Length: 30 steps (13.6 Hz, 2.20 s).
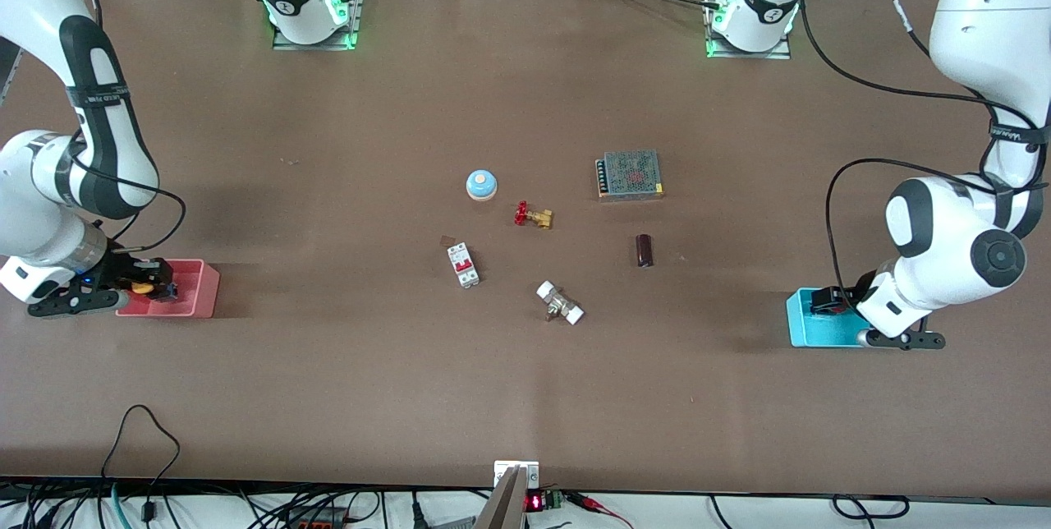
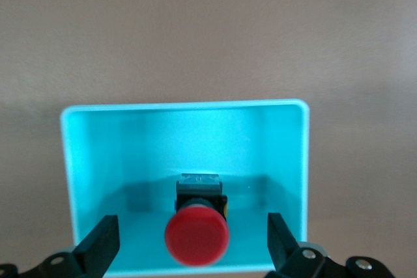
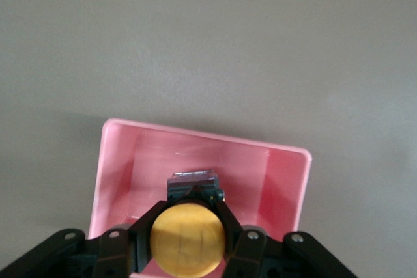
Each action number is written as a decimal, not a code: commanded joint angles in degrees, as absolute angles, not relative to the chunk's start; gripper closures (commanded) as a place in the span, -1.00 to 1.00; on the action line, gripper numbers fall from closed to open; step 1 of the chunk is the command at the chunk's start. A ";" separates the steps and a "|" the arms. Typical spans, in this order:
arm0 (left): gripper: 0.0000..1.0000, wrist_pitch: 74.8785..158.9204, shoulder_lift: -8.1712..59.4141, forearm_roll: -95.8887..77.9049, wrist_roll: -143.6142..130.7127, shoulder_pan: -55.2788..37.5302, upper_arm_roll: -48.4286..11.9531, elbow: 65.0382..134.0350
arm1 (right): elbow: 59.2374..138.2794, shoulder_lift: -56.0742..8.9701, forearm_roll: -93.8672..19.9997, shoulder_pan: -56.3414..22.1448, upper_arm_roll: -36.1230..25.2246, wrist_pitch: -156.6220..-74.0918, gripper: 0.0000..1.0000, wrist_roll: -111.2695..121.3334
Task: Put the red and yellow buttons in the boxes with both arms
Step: 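Lower the red button into the cyan box and open the left gripper, then release the yellow button into the pink box and raise both grippers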
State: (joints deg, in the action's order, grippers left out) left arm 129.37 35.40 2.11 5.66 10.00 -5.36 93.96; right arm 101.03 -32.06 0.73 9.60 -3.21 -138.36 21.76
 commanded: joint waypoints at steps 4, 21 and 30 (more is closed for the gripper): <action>-1.00 122.10 19.45 1.23 5.89 4.58 -5.10 96.33 | 100.46 -33.66 -0.97 10.02 -2.72 -138.34 0.47 23.29; -1.00 98.26 4.48 -2.38 -4.22 5.98 -4.48 93.25 | 100.72 -34.54 -0.88 9.93 -2.72 -139.66 -0.53 23.91; -1.00 93.16 3.61 -0.80 -1.14 6.06 -4.83 89.64 | 100.11 -21.56 -0.97 8.71 -2.64 -123.34 -1.00 23.65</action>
